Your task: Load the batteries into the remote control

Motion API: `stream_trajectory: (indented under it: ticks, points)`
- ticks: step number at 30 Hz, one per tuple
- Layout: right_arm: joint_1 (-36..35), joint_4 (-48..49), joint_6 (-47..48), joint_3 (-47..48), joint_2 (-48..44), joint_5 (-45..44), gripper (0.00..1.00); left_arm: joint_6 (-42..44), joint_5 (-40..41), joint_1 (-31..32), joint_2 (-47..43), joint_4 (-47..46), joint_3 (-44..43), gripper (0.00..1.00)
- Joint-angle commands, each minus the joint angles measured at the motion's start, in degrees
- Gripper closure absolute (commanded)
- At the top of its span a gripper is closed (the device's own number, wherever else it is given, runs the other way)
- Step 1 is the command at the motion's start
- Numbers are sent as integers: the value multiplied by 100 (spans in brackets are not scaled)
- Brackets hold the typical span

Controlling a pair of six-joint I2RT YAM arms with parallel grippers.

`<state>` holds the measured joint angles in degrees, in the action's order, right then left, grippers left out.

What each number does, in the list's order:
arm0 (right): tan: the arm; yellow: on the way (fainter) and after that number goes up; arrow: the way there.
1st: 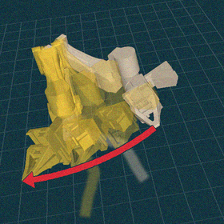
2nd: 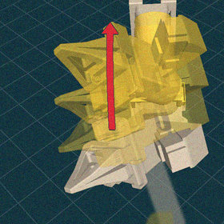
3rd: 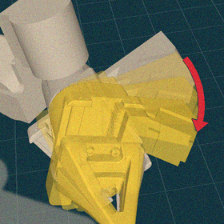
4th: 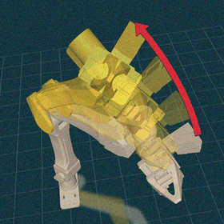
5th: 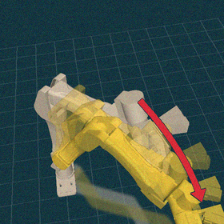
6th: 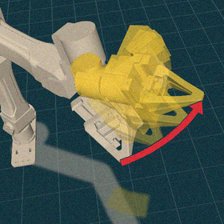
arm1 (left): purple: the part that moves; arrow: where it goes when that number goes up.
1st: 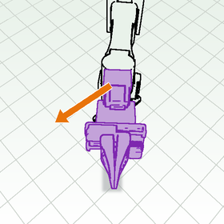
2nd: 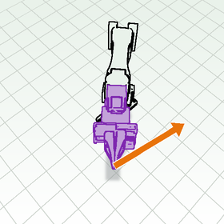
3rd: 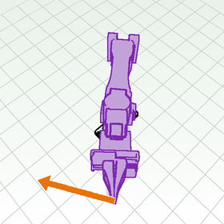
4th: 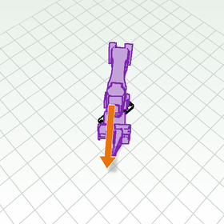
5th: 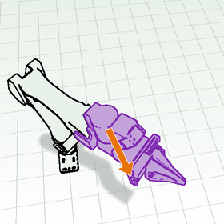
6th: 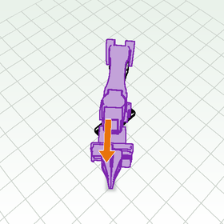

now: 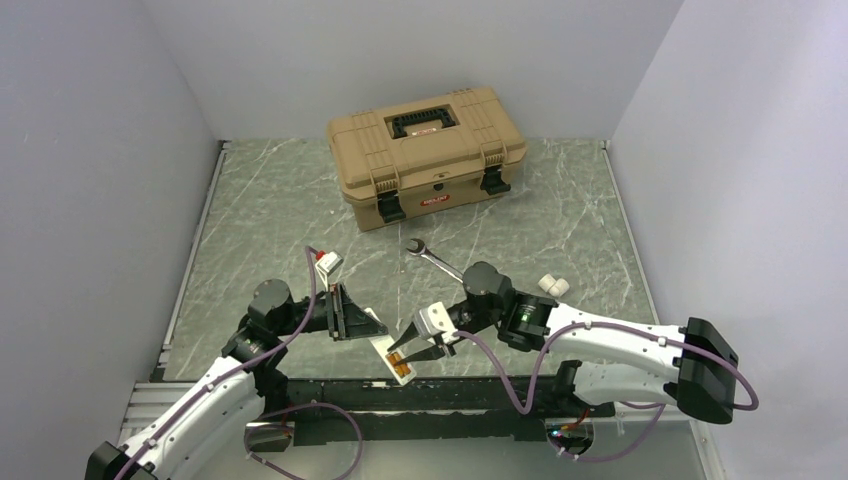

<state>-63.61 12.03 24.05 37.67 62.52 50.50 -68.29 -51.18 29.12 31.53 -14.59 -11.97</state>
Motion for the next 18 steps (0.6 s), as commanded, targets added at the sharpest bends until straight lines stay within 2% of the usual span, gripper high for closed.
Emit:
stream_trajectory:
  ticks: [1, 18]
  points:
    - [3, 19, 242, 295, 87, 285, 68, -41, -88, 30, -13, -394, -13, 100]
    - [3, -224, 436, 522, 450, 423, 73, -25, -85, 23, -66, -378, -6, 100]
